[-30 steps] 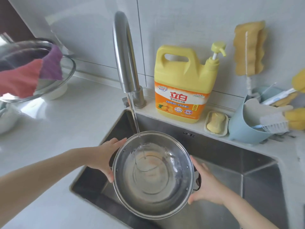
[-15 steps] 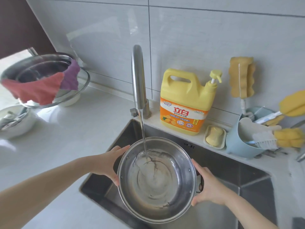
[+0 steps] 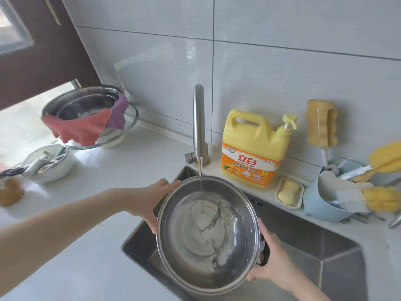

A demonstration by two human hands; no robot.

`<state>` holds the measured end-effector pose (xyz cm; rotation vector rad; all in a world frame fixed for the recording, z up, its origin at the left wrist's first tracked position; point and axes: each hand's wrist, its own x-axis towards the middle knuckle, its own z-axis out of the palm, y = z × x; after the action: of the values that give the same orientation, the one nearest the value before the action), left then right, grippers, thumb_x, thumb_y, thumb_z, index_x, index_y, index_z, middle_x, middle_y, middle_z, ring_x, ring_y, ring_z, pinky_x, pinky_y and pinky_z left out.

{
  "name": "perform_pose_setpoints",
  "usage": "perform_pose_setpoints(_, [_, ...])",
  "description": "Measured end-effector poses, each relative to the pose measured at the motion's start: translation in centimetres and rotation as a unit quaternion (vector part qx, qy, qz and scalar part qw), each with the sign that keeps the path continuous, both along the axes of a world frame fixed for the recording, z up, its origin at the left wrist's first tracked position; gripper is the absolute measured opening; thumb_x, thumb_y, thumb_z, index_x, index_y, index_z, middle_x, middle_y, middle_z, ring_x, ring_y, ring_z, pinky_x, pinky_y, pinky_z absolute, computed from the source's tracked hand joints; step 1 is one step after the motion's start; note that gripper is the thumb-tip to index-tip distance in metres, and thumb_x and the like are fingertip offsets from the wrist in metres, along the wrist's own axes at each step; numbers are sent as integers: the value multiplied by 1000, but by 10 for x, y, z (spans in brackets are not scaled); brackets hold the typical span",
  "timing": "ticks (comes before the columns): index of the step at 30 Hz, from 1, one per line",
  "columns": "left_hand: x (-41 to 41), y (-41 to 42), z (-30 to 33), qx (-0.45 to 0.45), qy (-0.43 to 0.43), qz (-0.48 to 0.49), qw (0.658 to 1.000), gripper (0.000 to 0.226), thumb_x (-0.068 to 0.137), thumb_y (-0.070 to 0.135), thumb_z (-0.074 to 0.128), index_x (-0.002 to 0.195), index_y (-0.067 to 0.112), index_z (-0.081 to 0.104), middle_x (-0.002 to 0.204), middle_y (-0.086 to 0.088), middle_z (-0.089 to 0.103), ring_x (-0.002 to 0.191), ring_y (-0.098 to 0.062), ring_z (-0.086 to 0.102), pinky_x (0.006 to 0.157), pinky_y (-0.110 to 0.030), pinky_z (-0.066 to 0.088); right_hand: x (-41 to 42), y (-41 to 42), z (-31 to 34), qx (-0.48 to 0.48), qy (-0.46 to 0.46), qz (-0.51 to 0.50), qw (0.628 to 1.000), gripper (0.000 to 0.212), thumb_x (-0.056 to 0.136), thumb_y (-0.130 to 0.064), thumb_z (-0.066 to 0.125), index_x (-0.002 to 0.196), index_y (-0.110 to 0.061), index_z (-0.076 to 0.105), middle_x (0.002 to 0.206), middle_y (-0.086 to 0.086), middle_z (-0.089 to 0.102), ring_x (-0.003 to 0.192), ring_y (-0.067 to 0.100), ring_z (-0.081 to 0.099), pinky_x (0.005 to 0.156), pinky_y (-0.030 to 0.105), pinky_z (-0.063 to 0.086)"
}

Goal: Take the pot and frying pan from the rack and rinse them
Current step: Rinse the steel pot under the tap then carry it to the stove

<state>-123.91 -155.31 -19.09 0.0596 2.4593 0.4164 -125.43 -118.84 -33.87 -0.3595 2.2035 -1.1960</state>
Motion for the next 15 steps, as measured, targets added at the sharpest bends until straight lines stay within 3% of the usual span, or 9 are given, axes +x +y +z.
perform_pose_setpoints(3, [5,-14,-9,20,40,-6,999,137,54,31,92,124,75,-17,129,11,27,115,-13,40,96,-28,43,-14,-1,13,4,62,7,998,151,37,-28,97,148,-57,-1,123,-11,36,110,13,51,78,8,42])
perform_pose_setpoints(6, [8,-16,-17,18,110,18,994,142,52,37,93,141,57,-16,131,10,28,103,-9,42,86,-21,38,-28,4,38,3,131,20,991,150,37,-32,97,147,-58,0,125,-9,34,113,2,42,87,0,34])
perform_pose_setpoints(8, [12,-15,-25,3,141,34,989,146,52,40,93,149,44,-16,131,9,28,102,-10,42,83,-21,35,-33,8,55,16,170,25,985,148,40,-34,98,146,-58,-2,130,-9,29,113,8,41,89,-3,29])
perform_pose_setpoints(10, [18,-10,-31,0,173,60,983,149,50,43,94,147,46,-19,129,9,26,99,-14,45,82,-26,38,-37,12,71,48,204,31,977,147,42,-39,98,142,-61,-8,125,-13,23,108,12,43,89,2,32])
perform_pose_setpoints(12, [24,-4,-37,14,211,88,974,151,48,46,94,143,51,-24,125,7,27,95,-19,50,82,-33,44,-41,14,87,78,236,41,968,148,43,-38,98,138,-64,-12,114,-19,19,99,13,49,90,19,41])
perform_pose_setpoints(15, [27,5,-49,48,205,106,972,153,47,47,94,145,47,-24,127,3,28,107,-25,52,94,-40,46,-53,20,112,132,248,79,957,148,44,-38,97,144,-59,-11,119,-13,21,84,12,54,89,28,47])
